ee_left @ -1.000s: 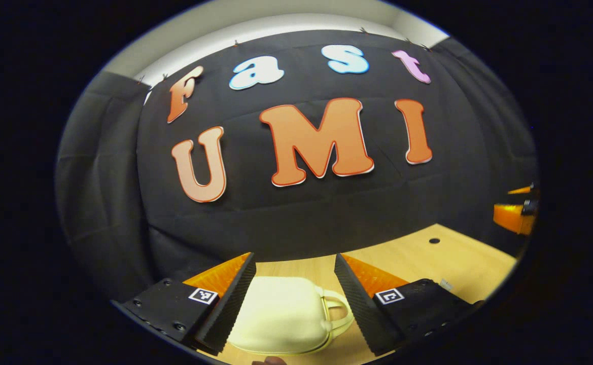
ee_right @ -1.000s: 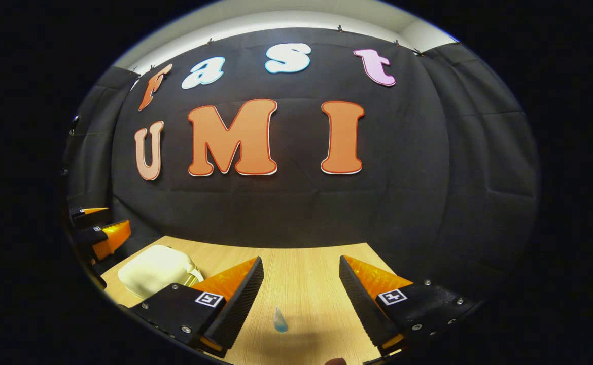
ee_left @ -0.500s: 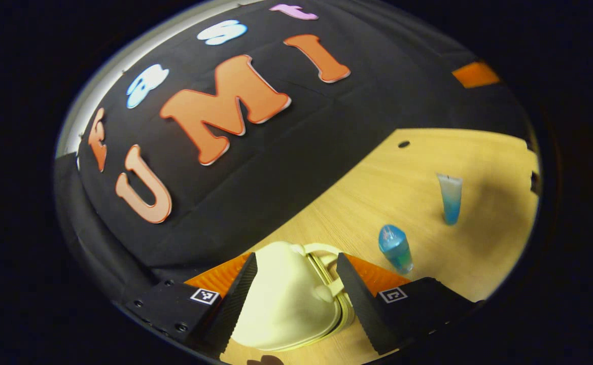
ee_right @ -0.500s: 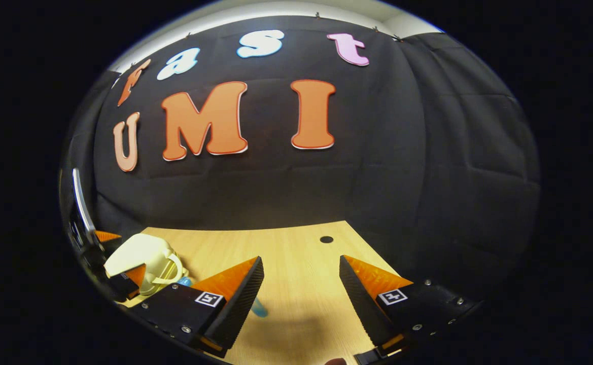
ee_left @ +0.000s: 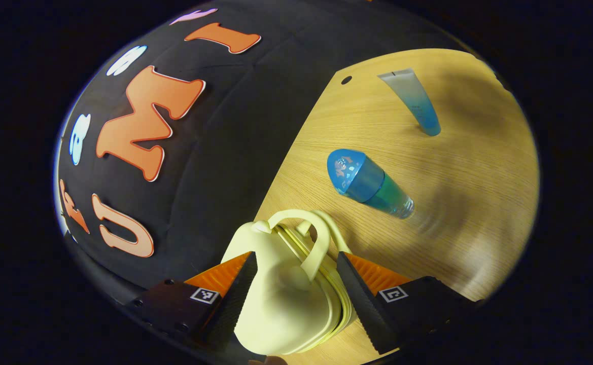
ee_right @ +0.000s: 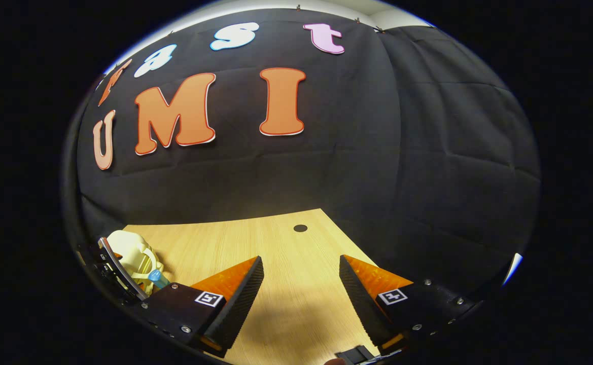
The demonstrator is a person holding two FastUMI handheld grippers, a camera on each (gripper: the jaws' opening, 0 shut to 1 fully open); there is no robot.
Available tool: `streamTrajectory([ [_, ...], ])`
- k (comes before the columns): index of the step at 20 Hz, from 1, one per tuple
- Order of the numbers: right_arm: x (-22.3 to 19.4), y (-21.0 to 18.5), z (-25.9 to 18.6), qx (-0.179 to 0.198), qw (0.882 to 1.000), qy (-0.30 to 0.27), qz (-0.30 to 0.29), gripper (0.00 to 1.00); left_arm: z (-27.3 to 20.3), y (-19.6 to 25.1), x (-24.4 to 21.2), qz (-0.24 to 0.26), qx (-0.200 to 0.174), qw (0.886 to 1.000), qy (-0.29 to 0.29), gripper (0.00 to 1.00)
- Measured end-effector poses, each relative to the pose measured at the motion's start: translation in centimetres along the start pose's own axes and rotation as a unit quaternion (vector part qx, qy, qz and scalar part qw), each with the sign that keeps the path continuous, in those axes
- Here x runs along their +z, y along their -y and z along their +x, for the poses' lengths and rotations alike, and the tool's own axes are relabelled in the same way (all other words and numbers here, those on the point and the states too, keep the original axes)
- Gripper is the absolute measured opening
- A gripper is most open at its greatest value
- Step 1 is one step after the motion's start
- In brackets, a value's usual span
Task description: First open the suitcase, pack the skin care products into it, and then close the suitcase.
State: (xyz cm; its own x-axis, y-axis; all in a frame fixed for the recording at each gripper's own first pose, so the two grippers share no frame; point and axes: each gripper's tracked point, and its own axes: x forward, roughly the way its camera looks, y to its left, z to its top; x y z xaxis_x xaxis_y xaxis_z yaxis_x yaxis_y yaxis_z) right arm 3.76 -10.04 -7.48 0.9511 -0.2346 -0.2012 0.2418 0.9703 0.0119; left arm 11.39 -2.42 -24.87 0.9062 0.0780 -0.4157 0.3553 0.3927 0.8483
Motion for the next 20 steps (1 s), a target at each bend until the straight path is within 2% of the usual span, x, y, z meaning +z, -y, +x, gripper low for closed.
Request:
streamTrajectory([
  [8,-0.3,0.0,0.8,-0.009,1.000,-0.010,-0.004,0.95,3.9,0.2,-0.6,0.032,-0.002,0.999,-0.034,0.97],
  [10,-0.2,-0.1,1.2,-0.009,1.000,-0.011,-0.002,0.95,4.3,1.0,-0.3,0.050,-0.024,0.998,-0.042,0.92],
  [11,-0.1,-0.3,1.3,-0.008,1.000,-0.012,-0.002,0.95,4.6,2.0,-0.6,0.044,-0.043,0.997,-0.051,0.82],
  [12,-0.1,-0.4,1.3,-0.007,1.000,-0.012,-0.002,0.95,5.0,2.2,-1.1,0.041,-0.046,0.996,-0.059,0.82],
  [13,0.0,-0.5,1.4,-0.005,1.000,-0.012,-0.002,0.95,5.1,1.9,-0.8,0.053,-0.042,0.996,-0.061,0.62],
  [14,0.0,-0.7,1.4,-0.004,1.000,-0.012,-0.003,0.95,5.0,1.8,-0.7,0.058,-0.044,0.995,-0.065,0.55],
  [15,0.1,-0.9,1.5,-0.002,1.000,-0.011,-0.004,0.95,5.3,2.2,-0.7,0.061,-0.051,0.995,-0.066,0.41],
  [16,0.0,-1.0,1.6,0.000,1.000,-0.012,-0.004,0.95,5.3,2.3,-0.7,0.061,-0.055,0.994,-0.068,0.41],
  [19,-0.2,-1.5,1.6,0.006,1.000,-0.015,-0.006,0.95,5.1,1.6,-0.3,0.043,-0.034,0.997,-0.055,0.18],
  [20,-0.1,-1.7,1.6,0.007,1.000,-0.014,-0.008,0.95,4.9,1.1,-0.3,0.044,-0.022,0.997,-0.053,0.18],
])
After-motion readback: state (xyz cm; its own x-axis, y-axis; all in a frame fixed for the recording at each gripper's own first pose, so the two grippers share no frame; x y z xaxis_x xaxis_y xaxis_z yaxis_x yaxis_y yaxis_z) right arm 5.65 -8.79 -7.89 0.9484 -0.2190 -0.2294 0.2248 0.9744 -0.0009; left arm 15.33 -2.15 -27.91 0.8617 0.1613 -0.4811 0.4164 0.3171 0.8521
